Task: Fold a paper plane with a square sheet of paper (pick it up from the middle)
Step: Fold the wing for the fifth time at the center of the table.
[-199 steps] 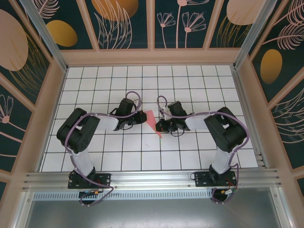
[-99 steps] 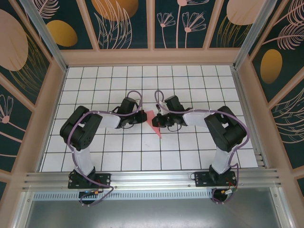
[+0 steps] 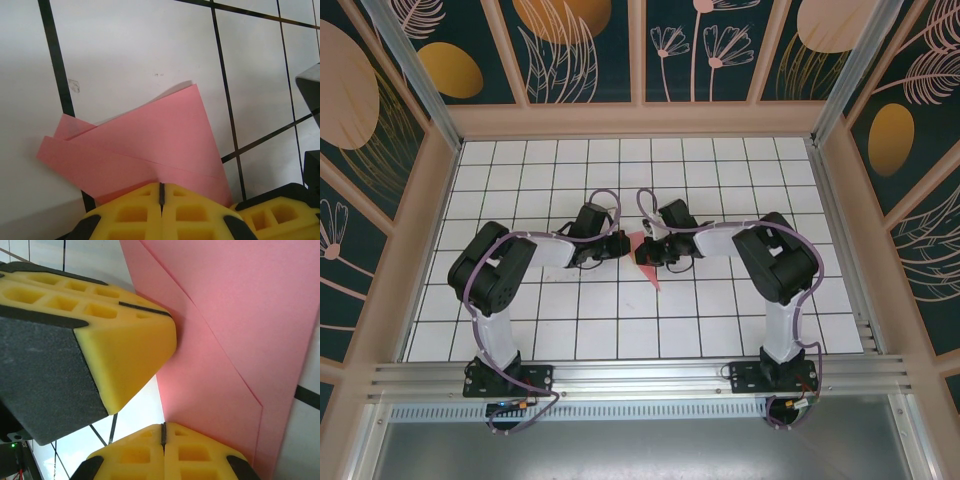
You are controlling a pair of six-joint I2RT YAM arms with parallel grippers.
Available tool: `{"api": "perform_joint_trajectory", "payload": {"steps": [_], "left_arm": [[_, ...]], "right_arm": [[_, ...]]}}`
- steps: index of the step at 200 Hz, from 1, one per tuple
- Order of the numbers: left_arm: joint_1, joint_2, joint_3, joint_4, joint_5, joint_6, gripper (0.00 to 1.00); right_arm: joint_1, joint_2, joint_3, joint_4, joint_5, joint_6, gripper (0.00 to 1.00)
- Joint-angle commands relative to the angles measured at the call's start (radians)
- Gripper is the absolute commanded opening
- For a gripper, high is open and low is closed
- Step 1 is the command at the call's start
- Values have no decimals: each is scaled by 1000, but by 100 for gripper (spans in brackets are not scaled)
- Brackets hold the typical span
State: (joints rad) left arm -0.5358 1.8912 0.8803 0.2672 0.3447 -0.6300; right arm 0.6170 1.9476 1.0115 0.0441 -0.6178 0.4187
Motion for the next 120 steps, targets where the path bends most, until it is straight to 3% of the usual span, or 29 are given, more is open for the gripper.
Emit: {"api": "perform_joint_trajectory", "payload": {"steps": [1,87,120], "left_arm": [[-2,63,3,-125,-104,7,7],[-4,88,19,-168,-142,-8,6],[-3,83,47,-186,-132,-7,7]], "right_arm": [[9,-17,-45,-55,28,-31,0],[24,-256,-344,-91,-18,-65,0],[18,-341,-369,-136,16,-89,0]]}}
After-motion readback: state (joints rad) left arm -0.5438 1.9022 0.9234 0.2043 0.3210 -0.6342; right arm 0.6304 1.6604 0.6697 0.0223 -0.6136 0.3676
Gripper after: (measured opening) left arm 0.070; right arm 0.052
